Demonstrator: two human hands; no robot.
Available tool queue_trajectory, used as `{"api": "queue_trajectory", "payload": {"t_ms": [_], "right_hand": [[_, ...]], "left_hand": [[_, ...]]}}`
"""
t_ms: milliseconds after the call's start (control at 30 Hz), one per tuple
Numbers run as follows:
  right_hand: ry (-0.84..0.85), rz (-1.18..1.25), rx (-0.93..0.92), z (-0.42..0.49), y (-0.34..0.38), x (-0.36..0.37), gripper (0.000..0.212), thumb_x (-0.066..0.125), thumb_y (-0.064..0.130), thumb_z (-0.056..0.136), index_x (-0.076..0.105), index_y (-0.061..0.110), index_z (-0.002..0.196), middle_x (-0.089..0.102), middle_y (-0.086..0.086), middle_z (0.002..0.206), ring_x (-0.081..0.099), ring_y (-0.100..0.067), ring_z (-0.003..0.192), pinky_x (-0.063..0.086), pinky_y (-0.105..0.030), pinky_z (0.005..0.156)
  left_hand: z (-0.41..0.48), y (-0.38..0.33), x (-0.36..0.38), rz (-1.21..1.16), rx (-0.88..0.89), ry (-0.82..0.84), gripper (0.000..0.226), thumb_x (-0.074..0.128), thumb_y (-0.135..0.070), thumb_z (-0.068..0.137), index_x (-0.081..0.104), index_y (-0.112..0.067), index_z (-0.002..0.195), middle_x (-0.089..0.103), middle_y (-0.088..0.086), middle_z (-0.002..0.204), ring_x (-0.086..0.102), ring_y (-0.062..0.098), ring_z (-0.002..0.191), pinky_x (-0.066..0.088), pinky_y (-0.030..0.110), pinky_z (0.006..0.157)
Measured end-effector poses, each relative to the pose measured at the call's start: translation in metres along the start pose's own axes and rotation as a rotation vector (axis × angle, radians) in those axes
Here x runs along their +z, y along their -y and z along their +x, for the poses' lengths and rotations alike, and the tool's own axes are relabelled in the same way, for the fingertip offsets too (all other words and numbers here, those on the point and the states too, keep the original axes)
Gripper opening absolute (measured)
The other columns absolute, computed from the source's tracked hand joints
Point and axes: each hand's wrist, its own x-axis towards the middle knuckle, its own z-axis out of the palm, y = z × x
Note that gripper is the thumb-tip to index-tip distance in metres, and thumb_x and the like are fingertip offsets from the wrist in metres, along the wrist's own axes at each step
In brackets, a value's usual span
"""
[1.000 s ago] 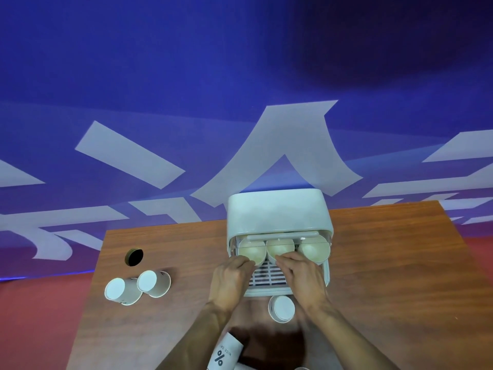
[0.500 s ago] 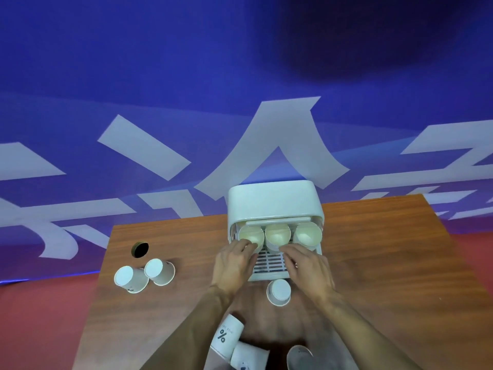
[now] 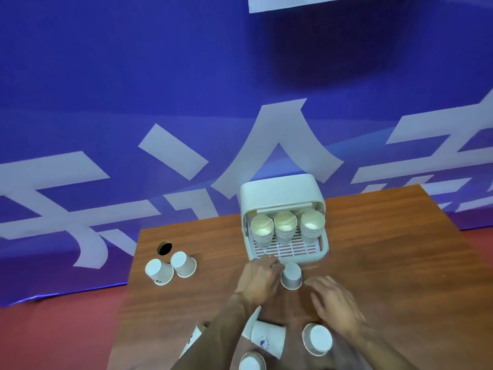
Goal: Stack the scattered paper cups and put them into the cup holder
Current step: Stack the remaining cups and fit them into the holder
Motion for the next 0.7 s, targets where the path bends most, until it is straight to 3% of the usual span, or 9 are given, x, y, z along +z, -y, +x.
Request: {"api": "queue_trajectory", "payload": {"t_ms": [167,333,467,533,633,700], "right_hand": [[0.313,-0.018,0.180,-0.011,-0.001,0.008,0.035,0.050,0.039,0.096,0.057,0.031,0.130,0.057,0.014,0.132,0.052,-0.011,0.123,0.041,-0.024,0.102],[0.413,0.171,0.533,-0.010,0.004,0.004,0.043,0.054,0.053,0.089,0.057,0.033,0.127,0.067,0.010,0.125,0.061,-0.019,0.118,0.048,-0.030,0.094],[0.470,0.150,0.721,-0.006,-0.004,0.009,0.053,0.058,0.069,0.077,0.066,0.038,0.119,0.071,0.008,0.120,0.064,-0.018,0.115,0.049,-0.028,0.091],[0.529,0.180,0.821,-0.007,-0.009,0.015,0.057,0.061,0.075,0.072,0.073,0.031,0.106,0.076,0.003,0.105,0.071,-0.019,0.100,0.053,-0.026,0.082],[0.680,0.332,0.961,-0.006,-0.019,0.022,0.062,0.065,0.077,0.066,0.070,0.017,0.078,0.073,-0.006,0.065,0.073,-0.025,0.059,0.054,-0.027,0.051],[0.765,0.389,1.037,-0.004,-0.021,0.027,0.066,0.069,0.075,0.062,0.069,0.011,0.080,0.072,-0.013,0.063,0.071,-0.031,0.054,0.055,-0.033,0.046]], "left_hand": [[0.013,-0.009,0.007,0.072,-0.027,0.113,0.031,0.048,-0.021,0.089,0.056,-0.020,0.120,0.058,-0.001,0.110,0.057,0.025,0.099,0.047,0.039,0.072],[0.031,-0.017,0.026,0.111,-0.031,0.236,0.064,0.051,-0.034,0.091,0.026,-0.021,0.149,0.043,-0.001,0.138,0.047,0.023,0.119,0.048,0.041,0.085],[0.040,-0.027,0.041,0.206,-0.030,0.275,0.081,0.055,-0.042,0.090,0.009,-0.022,0.153,0.033,0.002,0.148,0.045,0.024,0.125,0.048,0.041,0.087],[0.042,-0.030,0.051,0.222,-0.021,0.289,0.084,0.057,-0.042,0.090,0.006,-0.022,0.153,0.033,0.003,0.148,0.049,0.025,0.121,0.048,0.040,0.084],[0.044,-0.033,0.063,0.250,-0.002,0.310,0.084,0.059,-0.043,0.089,0.006,-0.022,0.151,0.037,0.004,0.143,0.054,0.027,0.111,0.049,0.040,0.077],[0.044,-0.035,0.070,0.274,0.014,0.316,0.084,0.060,-0.043,0.088,0.008,-0.021,0.150,0.042,0.004,0.135,0.056,0.027,0.103,0.047,0.039,0.072]]}}
